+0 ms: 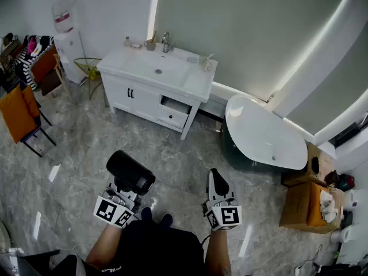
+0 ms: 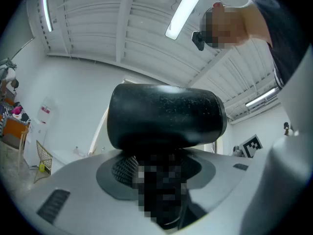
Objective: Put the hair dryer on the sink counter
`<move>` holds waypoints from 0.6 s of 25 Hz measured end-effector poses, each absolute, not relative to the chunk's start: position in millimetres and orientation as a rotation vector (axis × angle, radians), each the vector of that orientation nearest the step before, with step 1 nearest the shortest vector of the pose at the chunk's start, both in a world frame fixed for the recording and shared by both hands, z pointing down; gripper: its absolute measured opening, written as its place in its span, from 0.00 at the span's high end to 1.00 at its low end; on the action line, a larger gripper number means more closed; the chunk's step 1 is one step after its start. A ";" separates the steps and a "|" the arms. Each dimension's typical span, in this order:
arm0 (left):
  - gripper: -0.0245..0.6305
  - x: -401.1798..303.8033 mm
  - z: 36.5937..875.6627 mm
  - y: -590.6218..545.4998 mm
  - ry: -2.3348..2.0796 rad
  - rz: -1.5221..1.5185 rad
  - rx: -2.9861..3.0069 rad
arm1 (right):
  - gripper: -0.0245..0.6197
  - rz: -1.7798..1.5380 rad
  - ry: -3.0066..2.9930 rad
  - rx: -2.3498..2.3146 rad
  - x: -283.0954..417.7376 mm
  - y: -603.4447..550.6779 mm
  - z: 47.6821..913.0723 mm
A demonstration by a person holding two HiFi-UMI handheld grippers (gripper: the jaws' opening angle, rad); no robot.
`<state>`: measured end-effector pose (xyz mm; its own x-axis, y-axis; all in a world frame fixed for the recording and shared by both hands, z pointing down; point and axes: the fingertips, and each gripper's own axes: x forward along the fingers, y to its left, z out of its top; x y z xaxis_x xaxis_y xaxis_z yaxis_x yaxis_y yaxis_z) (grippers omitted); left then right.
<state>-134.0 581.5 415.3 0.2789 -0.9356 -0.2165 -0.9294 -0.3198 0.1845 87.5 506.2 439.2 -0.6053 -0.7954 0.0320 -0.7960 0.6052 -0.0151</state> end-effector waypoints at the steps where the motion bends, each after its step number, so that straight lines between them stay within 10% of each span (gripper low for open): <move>1: 0.62 -136.3 414.4 581.9 -1.832 -0.443 2.492 | 0.90 0.041 -2.794 1.380 86.1 505.9 439.8; 15: 0.62 -127.5 416.6 574.7 -1.864 -0.387 2.506 | 0.90 -0.048 -2.813 1.376 95.3 506.2 434.6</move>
<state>-127.5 574.7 416.6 0.2684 -0.9425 -0.1991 -0.9439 -0.2986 0.1412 95.3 506.2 434.6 -0.6139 -0.7894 -0.0048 -0.7891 0.6135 0.0315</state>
